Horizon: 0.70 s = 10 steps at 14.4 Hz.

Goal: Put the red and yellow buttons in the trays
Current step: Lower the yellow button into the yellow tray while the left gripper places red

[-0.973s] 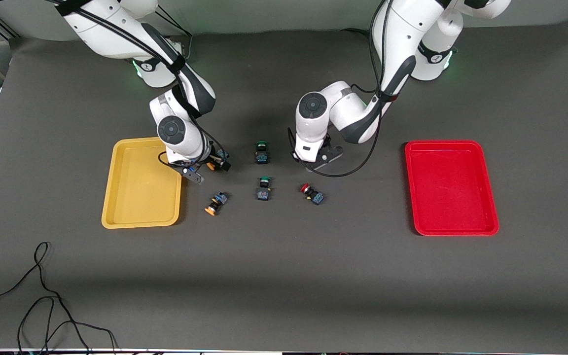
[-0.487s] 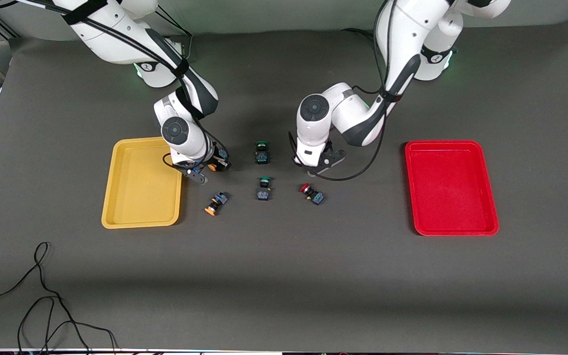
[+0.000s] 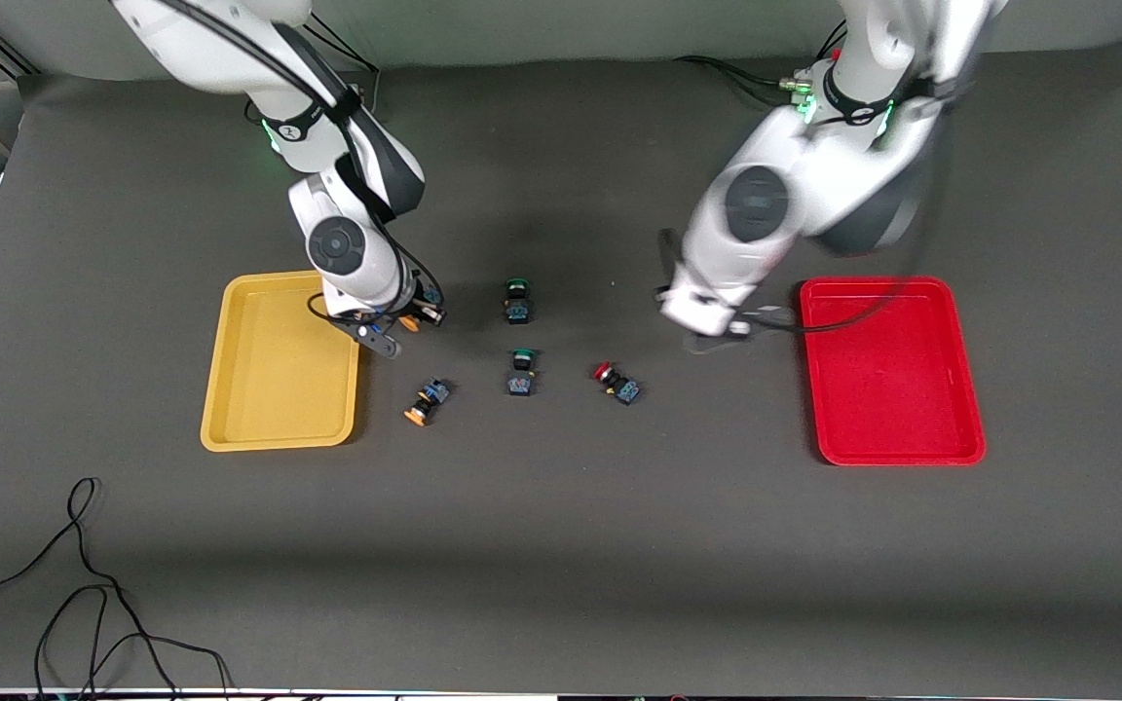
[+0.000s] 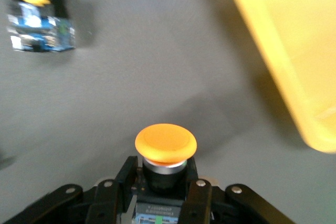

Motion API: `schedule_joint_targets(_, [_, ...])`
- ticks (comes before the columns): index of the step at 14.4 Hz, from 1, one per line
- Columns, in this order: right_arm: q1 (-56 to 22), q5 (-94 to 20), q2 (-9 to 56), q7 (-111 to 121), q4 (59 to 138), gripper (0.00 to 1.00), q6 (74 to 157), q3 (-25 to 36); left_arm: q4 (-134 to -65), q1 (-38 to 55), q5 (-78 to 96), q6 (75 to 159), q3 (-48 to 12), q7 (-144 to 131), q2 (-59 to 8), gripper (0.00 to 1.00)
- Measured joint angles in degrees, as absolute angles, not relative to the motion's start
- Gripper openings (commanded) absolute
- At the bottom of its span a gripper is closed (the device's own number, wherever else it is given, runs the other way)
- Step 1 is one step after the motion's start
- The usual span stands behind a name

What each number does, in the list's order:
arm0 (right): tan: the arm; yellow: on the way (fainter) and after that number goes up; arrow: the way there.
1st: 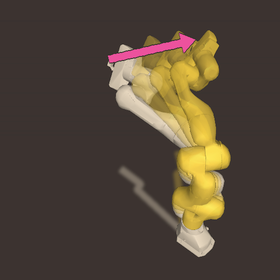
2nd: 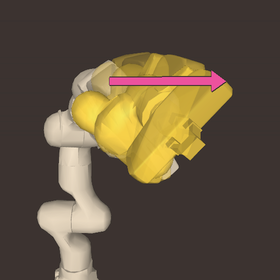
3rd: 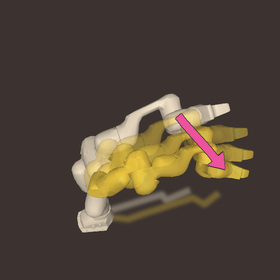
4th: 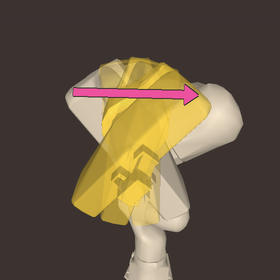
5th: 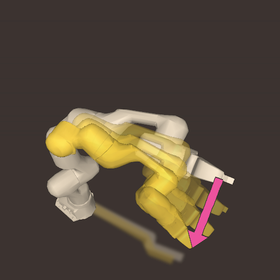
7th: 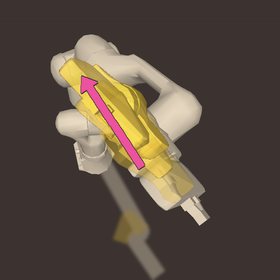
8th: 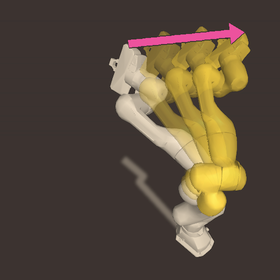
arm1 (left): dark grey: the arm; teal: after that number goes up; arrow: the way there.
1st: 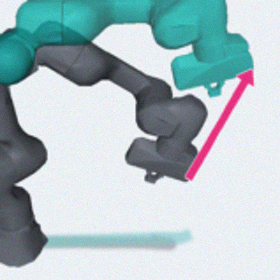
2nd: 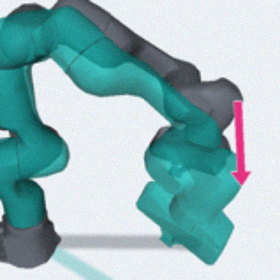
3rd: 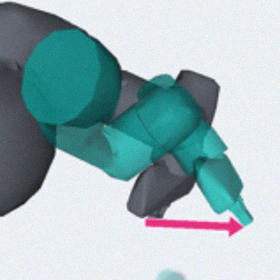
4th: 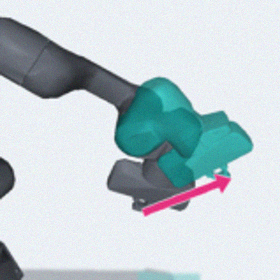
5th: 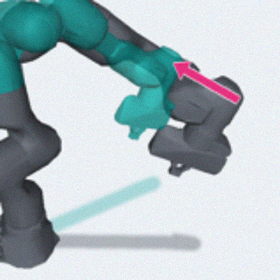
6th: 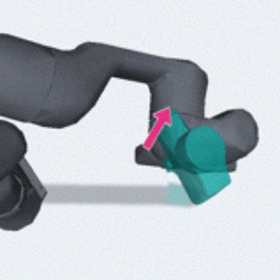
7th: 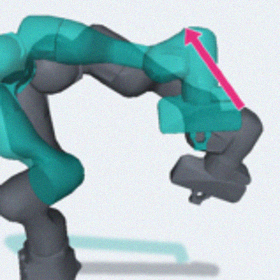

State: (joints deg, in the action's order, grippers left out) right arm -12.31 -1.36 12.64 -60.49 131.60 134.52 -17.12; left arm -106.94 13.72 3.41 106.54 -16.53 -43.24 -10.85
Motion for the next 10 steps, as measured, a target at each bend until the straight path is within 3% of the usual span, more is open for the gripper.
schedule_joint_targets(3, [-11.3,-1.4,4.3,-59.2,130.4,0.05,126.0,-15.6,-107.6,2.1,4.6,99.1,-16.2,-26.9,-6.2,0.0])
schedule_joint_targets(5, [-11.0,-1.3,0.3,-53.7,130.5,0.05,122.5,-10.6,-109.1,-3.7,4.6,99.1,-16.0,-18.2,-5.9,0.0])
schedule_joint_targets(7, [-10.5,-1.3,-1.7,-46.4,130.6,0.05,120.5,-4.4,-112.4,-7.6,3.7,103.2,-15.9,-12.2,-6.7,0.0])
schedule_joint_targets(10, [-10.0,-1.3,-1.9,-36.7,132.1,0.05,120.4,4.0,-120.2,-9.1,0.4,116.8,-15.9,-9.2,-9.9,0.0])
